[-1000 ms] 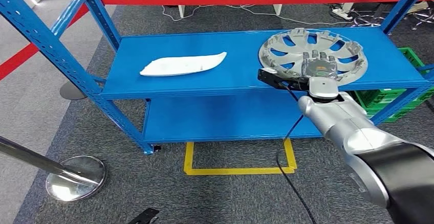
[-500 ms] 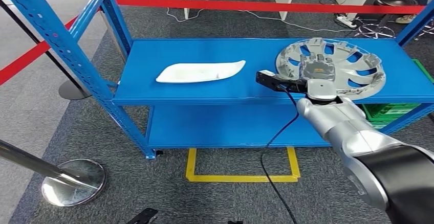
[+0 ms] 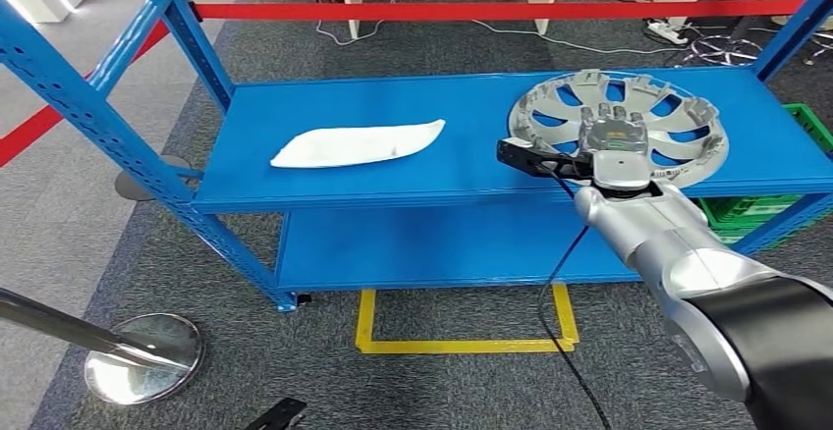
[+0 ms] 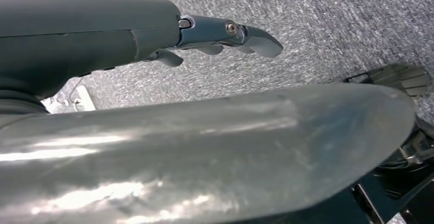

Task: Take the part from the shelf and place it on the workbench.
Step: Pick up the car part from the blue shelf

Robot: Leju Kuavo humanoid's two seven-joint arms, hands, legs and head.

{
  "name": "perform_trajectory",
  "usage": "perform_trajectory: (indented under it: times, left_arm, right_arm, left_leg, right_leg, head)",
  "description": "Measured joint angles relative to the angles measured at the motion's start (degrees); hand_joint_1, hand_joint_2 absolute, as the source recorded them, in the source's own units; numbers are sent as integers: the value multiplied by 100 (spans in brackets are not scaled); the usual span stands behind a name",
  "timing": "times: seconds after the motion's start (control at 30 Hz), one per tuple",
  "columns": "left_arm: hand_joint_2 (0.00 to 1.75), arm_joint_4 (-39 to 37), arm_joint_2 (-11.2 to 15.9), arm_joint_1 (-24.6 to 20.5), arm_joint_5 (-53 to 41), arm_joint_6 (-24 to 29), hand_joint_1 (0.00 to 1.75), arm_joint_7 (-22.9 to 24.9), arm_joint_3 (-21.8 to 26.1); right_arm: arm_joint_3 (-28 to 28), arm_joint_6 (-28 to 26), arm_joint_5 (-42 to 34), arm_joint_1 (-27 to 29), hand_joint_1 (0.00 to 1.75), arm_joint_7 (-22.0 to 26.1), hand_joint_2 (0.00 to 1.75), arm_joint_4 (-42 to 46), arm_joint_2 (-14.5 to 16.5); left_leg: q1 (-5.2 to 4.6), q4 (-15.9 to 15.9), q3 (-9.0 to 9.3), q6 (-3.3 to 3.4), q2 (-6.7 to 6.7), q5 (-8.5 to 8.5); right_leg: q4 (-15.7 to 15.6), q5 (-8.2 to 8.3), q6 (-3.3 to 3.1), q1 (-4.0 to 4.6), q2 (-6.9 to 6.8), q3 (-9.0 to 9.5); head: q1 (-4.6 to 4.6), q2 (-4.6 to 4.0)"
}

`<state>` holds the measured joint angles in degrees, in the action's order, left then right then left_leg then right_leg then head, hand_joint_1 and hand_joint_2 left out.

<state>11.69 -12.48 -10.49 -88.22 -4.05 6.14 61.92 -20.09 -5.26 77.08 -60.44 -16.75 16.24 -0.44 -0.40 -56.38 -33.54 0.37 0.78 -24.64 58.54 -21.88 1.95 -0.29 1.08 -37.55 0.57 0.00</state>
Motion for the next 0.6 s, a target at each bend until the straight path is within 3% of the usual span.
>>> perform_trajectory:
  times: [0.07,0.13,0.3,0.6]
  left_arm:
    - [0,0,-2,0,-4,-9,0,-1,-1]
    - [0,0,-4,0,-9,-20,0,-2,-3]
    - [0,0,-6,-3,-39,-49,0,-2,-8]
    - [0,0,-19,-26,-136,-90,0,7,-23]
  right_arm:
    - [0,151,14,-13,0,-15,175,0,2]
    - [0,424,32,-19,0,-62,175,-2,11]
    - [38,1157,47,8,0,-230,175,-41,52]
    - [242,1965,-129,133,0,-430,175,-131,88]
  left_leg:
    - [13,9,1,-79,0,3]
    - [20,10,0,-106,1,7]
    - [11,8,-4,-115,1,16]
    - [0,6,-6,-109,1,22]
  right_leg:
    - [1,1,-18,11,-4,0]
    - [2,6,-30,16,-7,2]
    - [-5,28,-30,6,-10,5]
    - [-17,40,-17,-7,-14,7]
  head:
    - [2,0]
    - [3,0]
    - [5,0]
    - [4,0]
